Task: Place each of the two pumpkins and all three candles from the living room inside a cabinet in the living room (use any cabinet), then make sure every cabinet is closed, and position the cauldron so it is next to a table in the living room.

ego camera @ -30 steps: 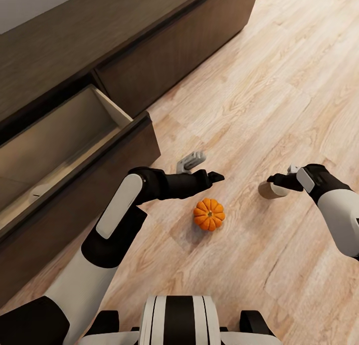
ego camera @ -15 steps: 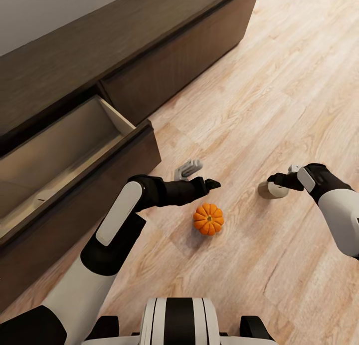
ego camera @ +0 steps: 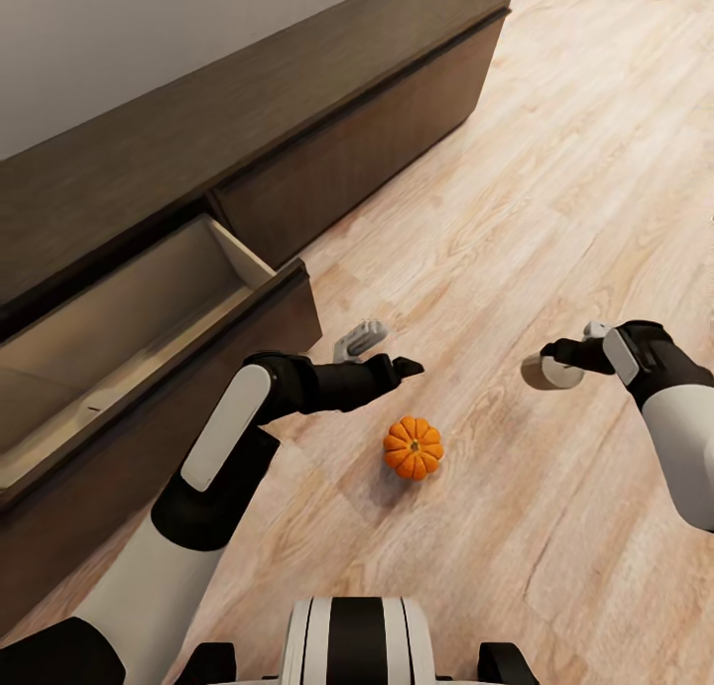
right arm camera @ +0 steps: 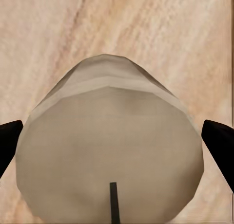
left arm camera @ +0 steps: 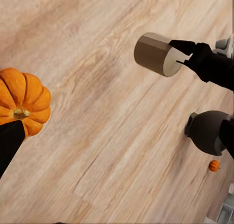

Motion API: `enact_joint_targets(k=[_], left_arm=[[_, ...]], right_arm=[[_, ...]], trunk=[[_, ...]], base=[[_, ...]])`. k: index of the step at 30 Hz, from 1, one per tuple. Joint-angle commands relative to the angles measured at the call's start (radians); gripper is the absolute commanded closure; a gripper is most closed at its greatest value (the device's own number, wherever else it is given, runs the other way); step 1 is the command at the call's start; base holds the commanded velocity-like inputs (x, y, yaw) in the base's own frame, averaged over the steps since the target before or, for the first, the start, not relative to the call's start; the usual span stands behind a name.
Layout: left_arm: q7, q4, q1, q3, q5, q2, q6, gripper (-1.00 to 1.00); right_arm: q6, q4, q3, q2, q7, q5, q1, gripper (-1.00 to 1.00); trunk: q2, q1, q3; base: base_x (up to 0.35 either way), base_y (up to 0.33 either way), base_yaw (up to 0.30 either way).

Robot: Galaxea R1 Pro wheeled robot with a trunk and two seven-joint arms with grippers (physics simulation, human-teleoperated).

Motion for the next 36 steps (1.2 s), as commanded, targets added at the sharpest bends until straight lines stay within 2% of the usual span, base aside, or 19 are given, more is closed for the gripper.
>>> enact_joint_targets(k=[1,4,7,11,12,13,14,19,20,23,24,26,27,29,32,36], left_arm=[[0.010,-0.001,0.000,0.003,0.008,0.000,0.001,-1.00],[0.011,-0.001,0.002,0.008,0.008,0.000,0.001,-1.00],[0.013,-0.001,0.003,0.007,0.008,0.000,0.002,-1.00],[0.013,-0.001,0.016,0.008,0.008,0.000,0.001,-1.00],[0.014,-0.001,0.021,0.009,0.008,0.000,0.002,-1.00],[0.014,-0.001,0.023,0.009,0.008,0.000,0.002,-1.00],[0.014,-0.001,0.026,0.010,0.008,0.000,0.002,-1.00],[0.015,-0.001,0.029,0.007,0.007,0.000,0.002,-1.00],[0.016,-0.001,0.030,0.005,0.007,-0.001,0.002,-1.00],[0.017,-0.001,0.039,-0.003,0.003,-0.001,0.001,-1.00],[0.017,-0.001,0.050,-0.019,-0.010,-0.001,0.000,-1.00],[0.017,-0.001,0.065,-0.037,-0.041,-0.001,-0.001,-1.00],[0.015,-0.001,0.085,-0.050,-0.084,-0.001,-0.001,-1.00],[0.014,-0.001,0.130,-0.061,-0.136,-0.001,0.000,-1.00],[0.004,-0.001,0.176,-0.067,-0.175,0.000,-0.001,-1.00],[-0.050,-0.001,0.206,-0.066,-0.196,0.007,-0.003,-1.00]], right_arm=[[0.006,-0.003,-0.005,0.000,0.003,-0.001,0.003,1.00],[0.010,-0.008,-0.006,-0.002,0.004,-0.002,0.013,1.00],[0.012,-0.027,-0.008,-0.003,0.006,-0.004,0.053,1.00],[0.022,-0.152,-0.011,-0.004,0.040,-0.004,0.154,1.00],[0.042,-0.233,-0.017,-0.007,0.059,-0.004,0.207,1.00],[0.059,-0.278,-0.024,-0.010,0.067,-0.004,0.234,1.00],[0.104,-0.373,-0.048,-0.018,0.078,-0.004,0.285,1.00],[0.219,-0.610,-0.124,-0.023,0.094,-0.005,0.407,1.00],[0.243,-0.691,-0.143,-0.022,0.097,-0.005,0.461,1.00],[0.269,-0.843,-0.161,-0.017,0.100,-0.006,0.549,1.00],[0.276,-0.912,-0.166,-0.011,0.101,-0.006,0.589,1.00],[0.281,-0.971,-0.169,-0.004,0.101,-0.006,0.624,1.00],[0.285,-1.019,-0.172,0.004,0.101,-0.006,0.648,1.00],[0.289,-1.067,-0.174,0.014,0.101,-0.006,0.671,1.00],[0.292,-1.114,-0.174,0.025,0.101,-0.007,0.694,1.00],[0.293,-1.163,-0.174,0.040,0.101,-0.010,0.720,1.00]], trunk=[[0.000,-0.001,0.003],[0.001,-0.002,0.015],[0.001,-0.003,0.027],[0.002,-0.005,0.042],[0.003,-0.005,0.046],[0.003,-0.006,0.050],[0.003,-0.006,0.054],[0.004,-0.009,0.073],[0.004,-0.009,0.077],[0.005,-0.010,0.088],[0.005,-0.011,0.092],[0.006,-0.012,0.100],[0.006,-0.012,0.104],[0.007,-0.013,0.112],[0.007,-0.014,0.123],[0.008,-0.016,0.139]], base=[[0.000,0.000,0.000],[0.000,0.000,0.000],[0.000,0.000,0.000],[0.000,0.000,0.000],[0.000,0.000,0.000],[0.000,0.000,0.000],[0.000,0.000,0.000],[0.000,0.000,0.000],[0.000,0.000,0.000],[0.000,0.000,0.000],[0.000,0.000,0.000],[0.000,0.000,0.000],[0.000,0.000,0.000],[0.000,0.000,0.000],[0.000,0.000,0.000],[0.000,0.000,0.000]])
